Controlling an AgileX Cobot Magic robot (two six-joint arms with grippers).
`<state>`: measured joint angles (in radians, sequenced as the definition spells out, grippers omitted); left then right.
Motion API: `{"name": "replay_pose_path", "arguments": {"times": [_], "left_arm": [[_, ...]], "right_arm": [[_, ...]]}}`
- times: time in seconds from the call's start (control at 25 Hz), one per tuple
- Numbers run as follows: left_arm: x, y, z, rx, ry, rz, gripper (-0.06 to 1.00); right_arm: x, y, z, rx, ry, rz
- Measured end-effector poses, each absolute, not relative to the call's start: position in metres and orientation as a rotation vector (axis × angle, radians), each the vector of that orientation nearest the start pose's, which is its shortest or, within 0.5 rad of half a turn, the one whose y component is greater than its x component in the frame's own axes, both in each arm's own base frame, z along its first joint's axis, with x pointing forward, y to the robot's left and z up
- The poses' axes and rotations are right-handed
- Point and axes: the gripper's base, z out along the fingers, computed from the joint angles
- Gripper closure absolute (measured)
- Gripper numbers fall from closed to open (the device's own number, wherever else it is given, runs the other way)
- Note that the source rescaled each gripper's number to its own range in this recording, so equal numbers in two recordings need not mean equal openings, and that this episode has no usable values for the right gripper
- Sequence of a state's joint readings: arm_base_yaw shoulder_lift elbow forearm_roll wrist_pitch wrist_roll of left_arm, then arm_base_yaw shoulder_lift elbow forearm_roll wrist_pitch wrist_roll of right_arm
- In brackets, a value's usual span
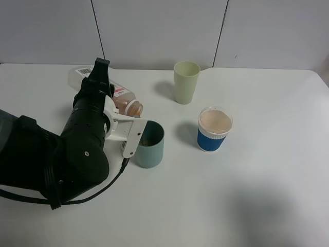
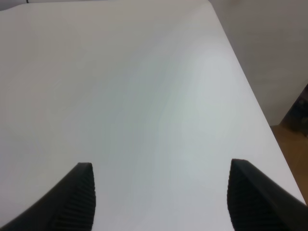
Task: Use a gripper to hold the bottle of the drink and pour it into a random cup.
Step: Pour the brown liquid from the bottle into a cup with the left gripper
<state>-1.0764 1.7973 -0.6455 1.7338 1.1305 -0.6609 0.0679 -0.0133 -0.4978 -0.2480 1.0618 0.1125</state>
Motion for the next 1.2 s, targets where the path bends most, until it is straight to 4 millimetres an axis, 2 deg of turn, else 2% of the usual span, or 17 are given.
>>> {"name": "replay_pose_path", "arguments": {"times": [1.2], "left_arm": [[0.1962,-0.2057,0.1542,1.702,1.285,1.356,0.94]], "right_arm": [[-0.0067,-0.02,0.2785,0.058,2.014,-0.182]]}}
